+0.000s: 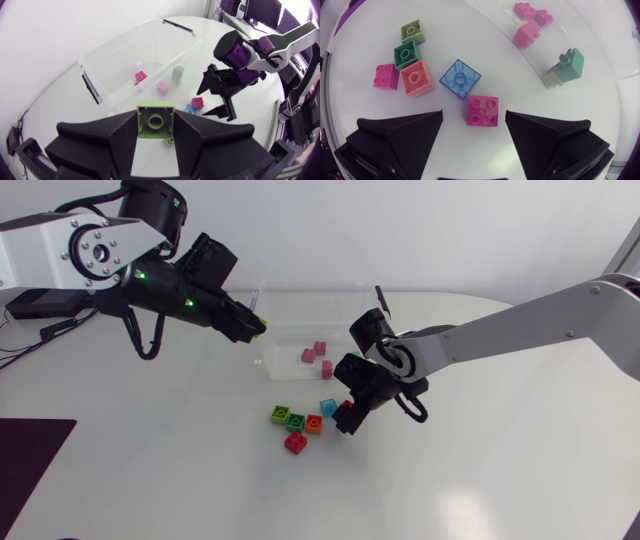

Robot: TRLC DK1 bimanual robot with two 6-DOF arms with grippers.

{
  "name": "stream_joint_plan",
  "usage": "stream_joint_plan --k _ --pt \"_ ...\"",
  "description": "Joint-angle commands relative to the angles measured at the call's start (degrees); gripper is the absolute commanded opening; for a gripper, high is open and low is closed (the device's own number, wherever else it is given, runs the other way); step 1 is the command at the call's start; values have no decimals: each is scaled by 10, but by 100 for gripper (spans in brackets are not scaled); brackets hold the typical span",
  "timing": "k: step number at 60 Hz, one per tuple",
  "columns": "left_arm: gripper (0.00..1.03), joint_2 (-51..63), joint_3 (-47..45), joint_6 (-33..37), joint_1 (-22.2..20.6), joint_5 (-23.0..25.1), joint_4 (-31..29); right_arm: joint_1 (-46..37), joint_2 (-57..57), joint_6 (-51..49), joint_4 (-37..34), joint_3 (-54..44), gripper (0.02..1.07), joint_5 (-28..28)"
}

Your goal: Pick up the duplo bricks and place them in the container

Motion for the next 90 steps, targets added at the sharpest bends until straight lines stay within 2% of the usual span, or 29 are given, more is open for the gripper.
stream_joint_plan --k 1,4,16,19,24,33,35,36,37,40,44,54,61,67,74,80,90 --pt "25 -7 7 -20 4 13 23 -8 21 -14 5 14 80 -4" --pt "25 -3 5 -25 2 17 42 -11 24 -16 11 14 74 -10" --pt "25 30 6 -53 -2 17 124 -20 42 -22 19 18 29 -17" --pt "25 43 8 -55 -2 17 140 -20 38 -23 19 14 21 -16" --pt "25 74 18 -67 -1 18 171 -19 9 -24 9 0 21 -14" --pt "30 121 50 -82 0 18 184 -16 -56 -23 -20 -19 20 -12" --pt "40 132 60 -88 0 17 190 -16 -74 -23 -31 -23 20 -12" --pt "53 138 65 -89 0 17 191 -15 -91 -23 -39 -26 20 -12" --pt "57 141 67 -89 0 17 192 -14 -94 -23 -41 -26 20 -12" --pt "86 149 70 -87 -1 17 206 -13 -119 -22 -54 -30 20 -12" --pt "98 155 64 -84 0 9 235 -13 -156 -21 -72 -25 20 -11" --pt "98 126 49 -84 18 5 244 -14 -203 -19 -121 25 20 -11" --pt "98 43 -4 -68 42 6 236 -21 -209 -3 -133 93 20 -11" --pt "98 -31 -69 -16 47 20 217 -29 -191 18 -128 146 20 -11" --pt "98 -83 -126 72 57 65 145 -37 -155 41 -105 194 20 -11" --pt "98 -90 -159 144 57 76 103 -42 -118 58 -83 223 20 -9" --pt "98 -73 -194 242 30 79 84 -56 -42 76 -58 290 21 -2"
